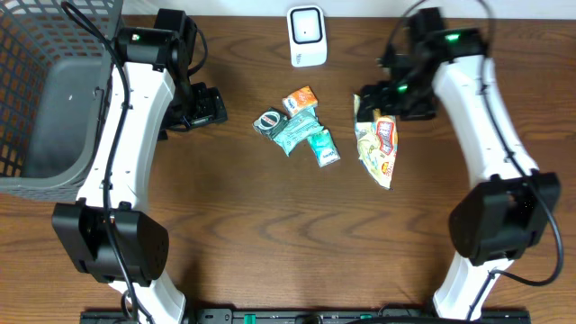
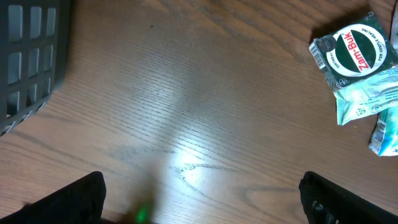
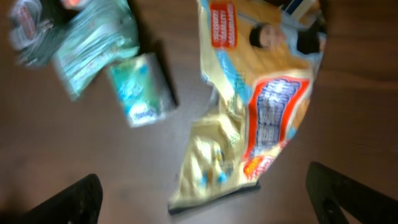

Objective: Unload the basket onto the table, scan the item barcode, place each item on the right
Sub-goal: 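Lay the yellow snack bag flat on the table and release it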

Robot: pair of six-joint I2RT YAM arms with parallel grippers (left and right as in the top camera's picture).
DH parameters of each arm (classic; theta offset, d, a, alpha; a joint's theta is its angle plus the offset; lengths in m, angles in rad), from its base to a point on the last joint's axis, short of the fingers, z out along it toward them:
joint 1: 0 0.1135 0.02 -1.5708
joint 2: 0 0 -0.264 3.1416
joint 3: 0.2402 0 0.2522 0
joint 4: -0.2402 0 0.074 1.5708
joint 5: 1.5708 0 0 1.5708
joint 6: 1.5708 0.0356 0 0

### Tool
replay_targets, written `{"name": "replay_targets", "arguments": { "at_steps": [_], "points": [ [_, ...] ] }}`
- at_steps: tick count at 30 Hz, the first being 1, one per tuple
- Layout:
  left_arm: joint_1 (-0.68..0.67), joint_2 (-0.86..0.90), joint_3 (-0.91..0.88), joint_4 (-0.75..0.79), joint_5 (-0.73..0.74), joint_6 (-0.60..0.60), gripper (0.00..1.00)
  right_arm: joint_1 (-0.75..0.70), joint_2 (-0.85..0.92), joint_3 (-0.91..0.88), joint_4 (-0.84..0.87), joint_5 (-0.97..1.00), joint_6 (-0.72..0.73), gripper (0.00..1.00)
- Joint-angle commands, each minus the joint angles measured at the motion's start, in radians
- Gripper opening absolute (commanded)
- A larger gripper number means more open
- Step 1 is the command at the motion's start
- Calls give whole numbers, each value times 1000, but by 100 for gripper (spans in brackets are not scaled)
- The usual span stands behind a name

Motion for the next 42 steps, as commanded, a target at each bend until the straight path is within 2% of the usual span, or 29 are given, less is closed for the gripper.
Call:
{"name": "replay_targets", "arguments": {
  "at_steps": [1,7,13,18,20,21,22,23,25,26,31,35,39,42],
  "points": [
    [0,-17,-2,-3,2,-6,97,76,-10,-63,68,335,207,99],
    [0,-17,-2,-3,2,-6,97,145,-10,-182,202,485,250,99],
    [0,-17,-2,-3,2,-6,98,147,-10,-381,369,479,250,99],
    [0,-17,-2,-3,2,-6,98,145,-10,-451,415,450,218,97],
    [0,-17,-2,-3,2,-6,98,145,-10,-459,423,433,199,79],
    [0,-17,-2,-3,2,-6,98,145,-10,-459,423,417,191,63],
    [0,-17,-2,-3,2,-6,98,144,-10,-458,423,392,182,53],
    [0,-17,-2,-3,2,-6,98,143,-11,-453,419,359,171,33],
    [0,-17,-2,-3,2,-6,98,140,-11,-426,391,306,166,8],
    [0,-17,-2,-3,2,-6,97,135,-11,-401,368,273,166,1],
    [0,-17,-2,-3,2,-6,97,81,-14,-200,195,61,85,1],
    [0,-17,-2,-3,2,-6,98,2,-14,-50,83,-258,-69,1],
    [0,-17,-2,-3,2,-6,98,-86,-10,-53,32,-539,-232,1],
    [0,-17,-2,-3,2,-6,97,-143,-10,-137,29,-663,-280,1]
  ]
}}
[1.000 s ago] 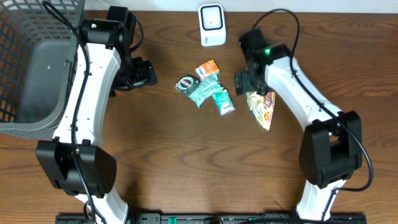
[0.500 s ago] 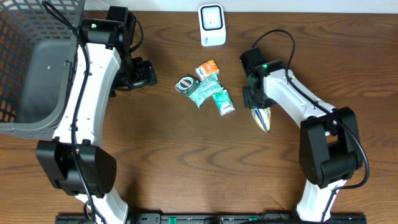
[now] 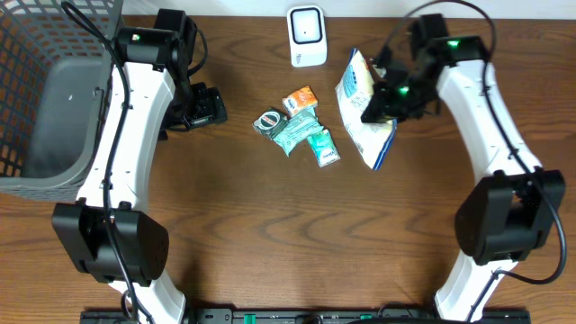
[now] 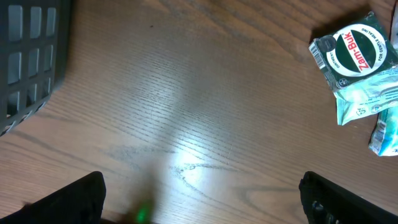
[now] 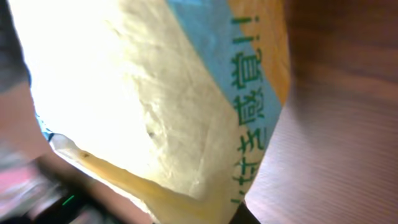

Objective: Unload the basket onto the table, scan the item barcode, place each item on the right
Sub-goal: 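Lay the yellow snack bag flat on the table and release it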

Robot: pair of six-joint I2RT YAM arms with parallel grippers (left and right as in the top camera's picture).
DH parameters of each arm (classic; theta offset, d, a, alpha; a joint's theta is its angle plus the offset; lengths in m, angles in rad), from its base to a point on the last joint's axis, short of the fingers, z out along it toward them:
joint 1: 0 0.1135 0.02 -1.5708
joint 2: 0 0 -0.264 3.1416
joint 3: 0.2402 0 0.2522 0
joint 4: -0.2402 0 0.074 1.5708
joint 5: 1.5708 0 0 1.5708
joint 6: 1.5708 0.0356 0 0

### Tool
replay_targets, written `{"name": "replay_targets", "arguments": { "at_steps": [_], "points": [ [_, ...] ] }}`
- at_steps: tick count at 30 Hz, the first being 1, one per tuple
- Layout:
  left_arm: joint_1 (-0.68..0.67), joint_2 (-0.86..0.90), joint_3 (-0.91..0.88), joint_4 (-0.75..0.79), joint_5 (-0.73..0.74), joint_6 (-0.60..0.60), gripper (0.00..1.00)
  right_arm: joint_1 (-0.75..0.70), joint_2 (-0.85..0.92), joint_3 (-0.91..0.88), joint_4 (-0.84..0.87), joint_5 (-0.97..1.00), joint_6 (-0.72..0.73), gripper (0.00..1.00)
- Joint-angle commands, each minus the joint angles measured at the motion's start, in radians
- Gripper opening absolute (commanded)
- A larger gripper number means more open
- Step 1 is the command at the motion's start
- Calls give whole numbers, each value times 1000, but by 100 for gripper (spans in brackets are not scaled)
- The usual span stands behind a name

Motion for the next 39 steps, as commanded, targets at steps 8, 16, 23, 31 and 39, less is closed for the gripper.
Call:
{"name": "replay_targets", "arguments": {
  "at_steps": [8,16,23,31,39],
  "points": [
    [0,-17,-2,-3,2,-6,98,-180,-6,-436,254,-214,-54,18],
    [0,-17,-2,-3,2,-6,98,-333,-8,-288,111,67,87,18],
    [0,-17,-2,-3,2,-6,98,-283,-8,13,-147,216,88,37],
    [0,-17,-2,-3,2,-6,98,-88,-6,32,-136,329,83,17],
    [0,-17,-2,-3,2,-6,98,7,-6,-174,64,612,229,10]
  ]
}}
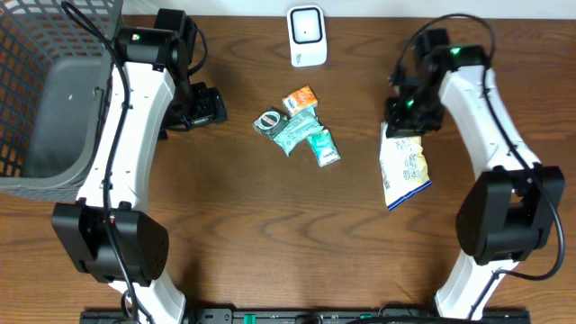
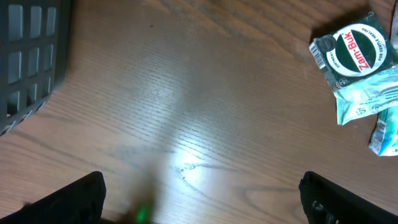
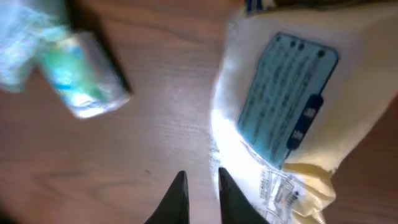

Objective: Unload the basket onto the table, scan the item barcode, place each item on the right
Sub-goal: 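Lay the yellow snack bag flat on the table and release it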

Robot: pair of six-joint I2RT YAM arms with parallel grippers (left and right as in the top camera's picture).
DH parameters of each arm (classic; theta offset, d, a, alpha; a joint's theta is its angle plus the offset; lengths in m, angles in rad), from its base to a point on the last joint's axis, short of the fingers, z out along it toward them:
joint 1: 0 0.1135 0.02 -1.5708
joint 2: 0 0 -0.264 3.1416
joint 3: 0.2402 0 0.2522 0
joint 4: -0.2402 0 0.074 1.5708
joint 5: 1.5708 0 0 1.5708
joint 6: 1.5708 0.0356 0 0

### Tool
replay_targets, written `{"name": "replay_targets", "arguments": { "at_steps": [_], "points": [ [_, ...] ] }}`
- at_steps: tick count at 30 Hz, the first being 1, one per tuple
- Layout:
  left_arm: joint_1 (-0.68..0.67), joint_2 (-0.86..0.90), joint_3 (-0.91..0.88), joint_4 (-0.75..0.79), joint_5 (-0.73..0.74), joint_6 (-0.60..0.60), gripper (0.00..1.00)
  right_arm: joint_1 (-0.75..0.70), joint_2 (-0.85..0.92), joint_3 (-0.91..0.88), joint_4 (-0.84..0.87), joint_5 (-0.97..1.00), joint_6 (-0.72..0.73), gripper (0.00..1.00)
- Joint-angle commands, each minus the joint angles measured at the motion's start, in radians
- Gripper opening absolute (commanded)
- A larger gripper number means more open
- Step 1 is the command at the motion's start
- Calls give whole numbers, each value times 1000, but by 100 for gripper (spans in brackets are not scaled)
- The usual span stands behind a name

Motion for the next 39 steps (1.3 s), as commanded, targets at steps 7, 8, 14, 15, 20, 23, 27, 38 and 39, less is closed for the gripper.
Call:
{"name": "replay_targets", "arguments": {
  "at_steps": [7,8,14,15,20,23,27,38,39],
  "points": [
    [0,-17,-2,-2,2,-6,98,-80,-8,-150,171,434,187,16],
    [0,-17,-2,-2,2,-6,98,-92,-8,-122,137,403,187,14],
    [0,-17,-2,-2,2,-6,98,-113,-8,87,-92,227,145,15],
    [0,-17,-2,-2,2,-6,98,-113,-8,107,-125,210,133,15],
    [0,-17,-2,-2,2,-6,98,-113,-7,69,-175,227,120,15],
    [0,-17,-2,-2,2,-6,98,-113,-7,-34,-100,240,121,18],
    [0,-17,-2,-2,2,-6,98,-110,-6,-204,70,128,121,15],
    [0,-17,-2,-2,2,-6,98,-15,-7,-237,157,-115,102,1],
    [0,-17,-2,-2,2,-6,98,-14,-7,-191,121,-112,102,1]
  ]
}}
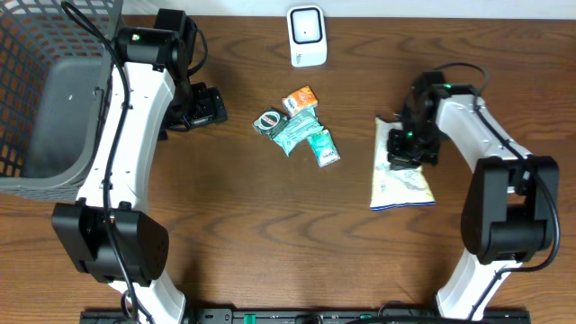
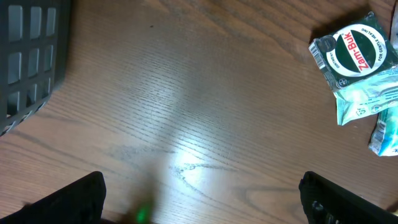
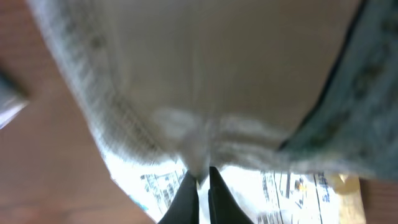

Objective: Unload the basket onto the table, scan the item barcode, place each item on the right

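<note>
The snack bag (image 1: 401,178) lies pale back side up on the right of the table, its printed text showing in the right wrist view (image 3: 280,193). My right gripper (image 1: 404,148) is shut on a fold at the bag's far end, the two fingertips pinched together (image 3: 203,183). The white scanner (image 1: 306,36) stands at the far edge, well apart from the bag. At the left, my left gripper (image 1: 212,106) hangs open over bare wood (image 2: 202,208), holding nothing.
A grey mesh basket (image 1: 36,99) fills the far left corner. In the middle lie a Zam-Buk sachet (image 1: 269,120) (image 2: 354,53), an orange packet (image 1: 301,97) and teal packets (image 1: 310,139), left of the bag.
My right gripper has come nearer and lower, still shut on the bag. The bag, which trailed from it toward the front, now lies flatter and squarer on the table.
The bag first lay printed side up right of the packets, my right gripper at its far end. Then it was held up close to the scanner. After that it was back to the right with its pale side up, and now it is low on the table. The left arm stayed still.
</note>
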Robot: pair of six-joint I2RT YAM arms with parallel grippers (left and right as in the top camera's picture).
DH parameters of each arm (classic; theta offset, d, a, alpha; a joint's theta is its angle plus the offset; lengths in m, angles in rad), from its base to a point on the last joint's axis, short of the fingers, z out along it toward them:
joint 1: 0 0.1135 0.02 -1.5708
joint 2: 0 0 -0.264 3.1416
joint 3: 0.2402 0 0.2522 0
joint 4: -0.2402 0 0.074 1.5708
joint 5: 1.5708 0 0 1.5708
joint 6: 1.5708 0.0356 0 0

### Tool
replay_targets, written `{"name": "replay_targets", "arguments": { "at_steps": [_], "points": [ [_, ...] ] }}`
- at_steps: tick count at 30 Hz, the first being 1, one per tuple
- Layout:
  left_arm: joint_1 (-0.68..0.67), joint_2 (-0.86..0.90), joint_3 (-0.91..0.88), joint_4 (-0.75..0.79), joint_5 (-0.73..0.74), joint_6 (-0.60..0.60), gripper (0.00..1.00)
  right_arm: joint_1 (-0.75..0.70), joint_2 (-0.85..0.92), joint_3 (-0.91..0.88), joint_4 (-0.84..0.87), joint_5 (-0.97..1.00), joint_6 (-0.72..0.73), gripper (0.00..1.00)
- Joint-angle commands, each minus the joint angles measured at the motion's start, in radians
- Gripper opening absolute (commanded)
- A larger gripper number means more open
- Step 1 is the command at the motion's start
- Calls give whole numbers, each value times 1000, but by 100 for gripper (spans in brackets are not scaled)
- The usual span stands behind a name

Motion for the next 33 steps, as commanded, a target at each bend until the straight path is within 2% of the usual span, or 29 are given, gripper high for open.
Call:
{"name": "replay_targets", "arguments": {
  "at_steps": [1,5,10,14,19,21,26,33],
  "points": [
    [0,-17,-2,-2,2,-6,98,18,-4,141,-73,-55,-10,1],
    [0,-17,-2,-2,2,-6,98,17,-4,348,-208,25,-11,2],
    [0,-17,-2,-2,2,-6,98,18,-4,402,-150,151,-9,3],
    [0,-17,-2,-2,2,-6,98,19,-3,292,-30,156,0,1],
    [0,-17,-2,-2,2,-6,98,18,-3,48,212,157,8,9],
    [0,-17,-2,-2,2,-6,98,16,-3,4,232,160,8,5],
    [0,-17,-2,-2,2,-6,98,9,-11,146,66,156,9,5],
    [0,-17,-2,-2,2,-6,98,14,-16,448,-220,147,9,13]
  ]
}}
